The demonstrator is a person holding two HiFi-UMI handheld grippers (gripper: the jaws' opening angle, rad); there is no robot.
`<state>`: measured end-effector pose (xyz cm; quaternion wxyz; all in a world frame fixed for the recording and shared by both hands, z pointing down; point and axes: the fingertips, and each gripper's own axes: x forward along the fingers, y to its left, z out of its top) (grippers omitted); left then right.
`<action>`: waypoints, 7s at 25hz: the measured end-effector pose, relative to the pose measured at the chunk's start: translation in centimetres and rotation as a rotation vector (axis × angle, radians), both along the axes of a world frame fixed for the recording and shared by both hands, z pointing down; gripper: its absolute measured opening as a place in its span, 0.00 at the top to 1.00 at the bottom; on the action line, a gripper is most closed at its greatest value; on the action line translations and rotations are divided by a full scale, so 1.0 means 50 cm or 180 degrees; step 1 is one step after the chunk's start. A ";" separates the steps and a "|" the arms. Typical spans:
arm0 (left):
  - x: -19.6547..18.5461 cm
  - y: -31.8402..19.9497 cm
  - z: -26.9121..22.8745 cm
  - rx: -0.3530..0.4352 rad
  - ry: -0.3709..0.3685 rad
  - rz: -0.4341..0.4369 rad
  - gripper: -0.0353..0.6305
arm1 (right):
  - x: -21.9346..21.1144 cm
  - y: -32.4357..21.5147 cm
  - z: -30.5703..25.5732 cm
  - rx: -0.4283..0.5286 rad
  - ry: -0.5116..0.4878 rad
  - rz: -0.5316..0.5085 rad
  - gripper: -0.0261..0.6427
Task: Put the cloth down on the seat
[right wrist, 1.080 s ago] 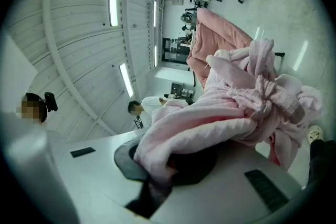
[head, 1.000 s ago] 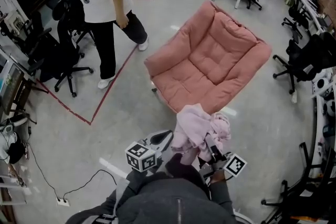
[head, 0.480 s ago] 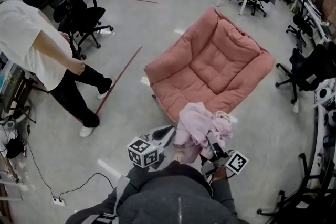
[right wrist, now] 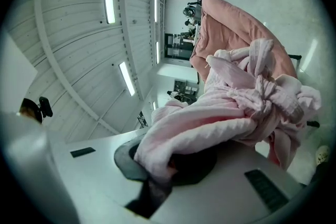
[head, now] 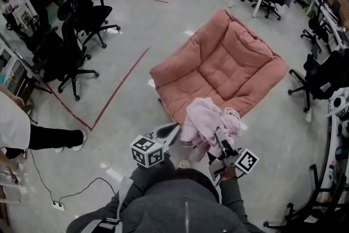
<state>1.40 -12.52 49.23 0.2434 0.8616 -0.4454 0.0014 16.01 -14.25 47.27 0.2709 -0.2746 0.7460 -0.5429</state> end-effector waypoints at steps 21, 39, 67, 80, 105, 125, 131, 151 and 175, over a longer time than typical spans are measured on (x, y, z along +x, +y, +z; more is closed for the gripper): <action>-0.029 -0.040 0.026 -0.0165 -0.0002 -0.0157 0.94 | -0.056 -0.054 0.027 -0.0156 0.0033 -0.0290 0.90; -0.050 -0.332 0.047 -0.0353 -0.0072 0.0127 0.94 | -0.080 -0.326 0.049 -0.0183 0.0217 -0.0119 0.90; -0.036 -0.647 0.246 -0.0982 -0.0259 0.0732 0.94 | -0.116 -0.634 0.210 -0.0451 0.0564 0.0017 0.90; -0.089 -0.771 0.363 -0.1199 -0.0309 0.0586 0.94 | -0.179 -0.772 0.326 -0.0638 0.0664 -0.0204 0.90; -0.166 -0.765 0.617 -0.1900 -0.0519 0.0565 0.94 | -0.278 -0.805 0.690 -0.2111 0.1460 -0.0361 0.90; -0.135 -0.697 0.592 -0.1837 -0.0519 0.0715 0.94 | -0.308 -0.767 0.729 -0.2478 0.1486 -0.0401 0.84; -0.127 -0.679 0.574 -0.1765 -0.0561 0.0720 0.94 | -0.274 -0.743 0.702 -0.2394 0.1412 -0.0286 0.83; -0.056 -0.569 0.278 -0.1002 -0.0402 0.0650 0.94 | -0.197 -0.628 0.291 -0.0461 0.1837 0.0078 0.87; -0.027 -0.571 0.006 0.0117 -0.0412 0.0953 0.94 | -0.141 -0.551 0.023 0.0404 0.2466 0.1161 0.94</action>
